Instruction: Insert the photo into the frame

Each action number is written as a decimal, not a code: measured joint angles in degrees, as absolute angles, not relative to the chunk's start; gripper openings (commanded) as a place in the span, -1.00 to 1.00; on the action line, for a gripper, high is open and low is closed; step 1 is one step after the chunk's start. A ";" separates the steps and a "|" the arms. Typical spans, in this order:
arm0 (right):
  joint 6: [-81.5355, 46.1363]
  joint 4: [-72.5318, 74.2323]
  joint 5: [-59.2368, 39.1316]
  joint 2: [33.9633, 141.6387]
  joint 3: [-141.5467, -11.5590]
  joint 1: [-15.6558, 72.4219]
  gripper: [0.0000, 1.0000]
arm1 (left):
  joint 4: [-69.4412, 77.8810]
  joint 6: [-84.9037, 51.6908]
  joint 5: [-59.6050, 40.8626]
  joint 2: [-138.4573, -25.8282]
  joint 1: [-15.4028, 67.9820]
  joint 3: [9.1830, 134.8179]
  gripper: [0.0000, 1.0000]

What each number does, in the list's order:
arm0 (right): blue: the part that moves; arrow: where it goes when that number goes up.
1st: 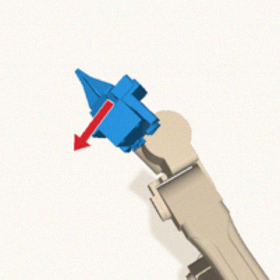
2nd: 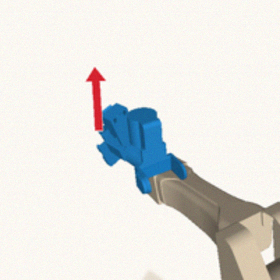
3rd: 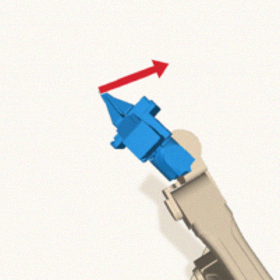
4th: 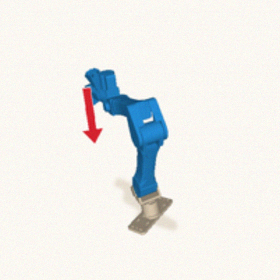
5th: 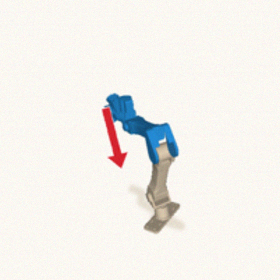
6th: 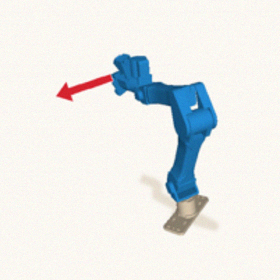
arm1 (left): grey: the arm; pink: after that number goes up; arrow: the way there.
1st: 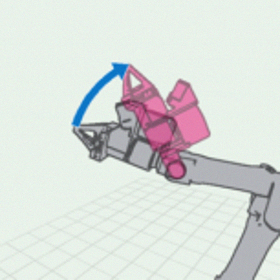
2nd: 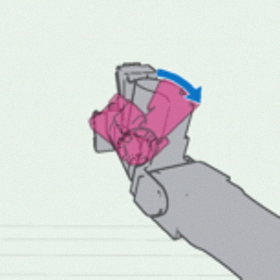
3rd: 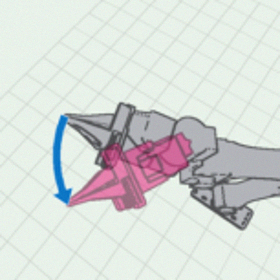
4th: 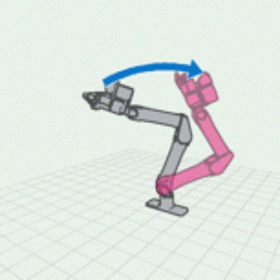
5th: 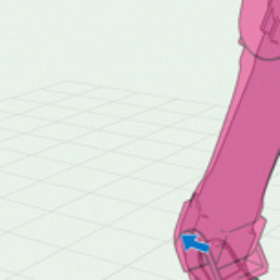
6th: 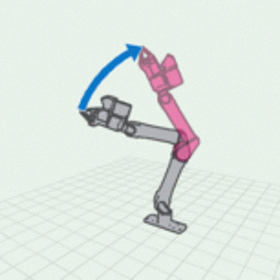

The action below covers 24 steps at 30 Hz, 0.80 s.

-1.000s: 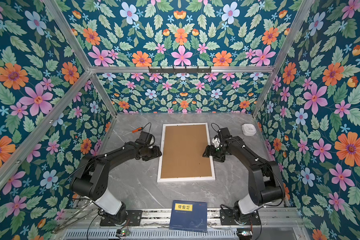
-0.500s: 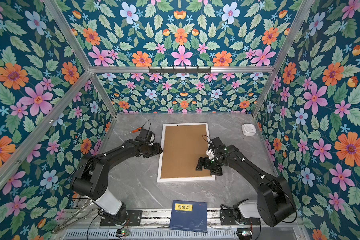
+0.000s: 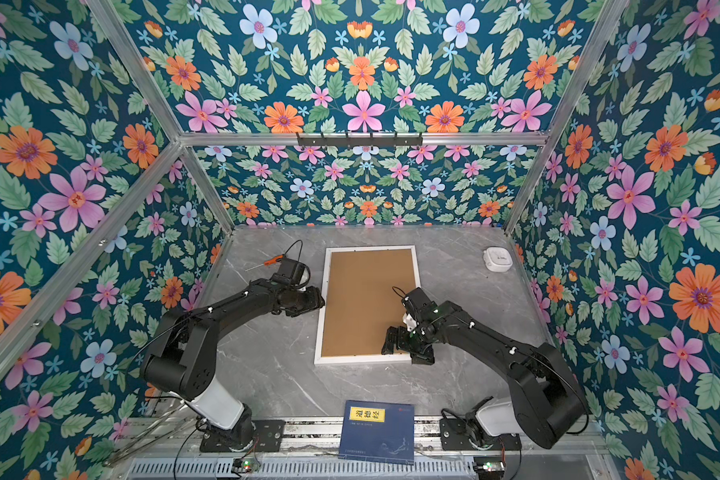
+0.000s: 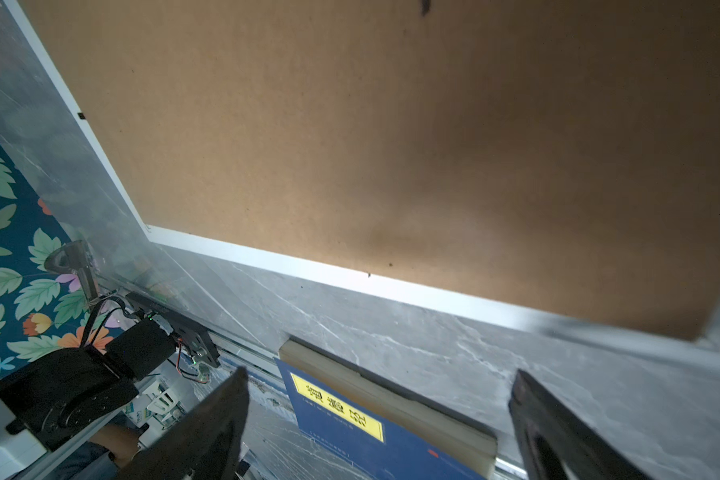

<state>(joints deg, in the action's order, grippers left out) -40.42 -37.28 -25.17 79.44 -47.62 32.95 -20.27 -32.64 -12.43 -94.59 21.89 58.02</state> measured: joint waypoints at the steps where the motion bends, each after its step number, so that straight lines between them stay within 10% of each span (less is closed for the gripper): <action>1: -40.80 -36.80 -25.08 79.57 -47.53 32.99 0.95 | -20.18 -32.64 -12.43 -94.59 21.87 57.84 0.28; 24: -44.64 -32.71 -22.92 82.72 -48.12 33.69 0.94 | -20.21 -32.64 -12.43 -94.02 21.89 56.82 0.28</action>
<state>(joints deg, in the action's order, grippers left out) -44.64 -32.71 -22.92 82.72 -48.12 33.69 -20.21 -32.64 -12.43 -94.02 21.89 56.82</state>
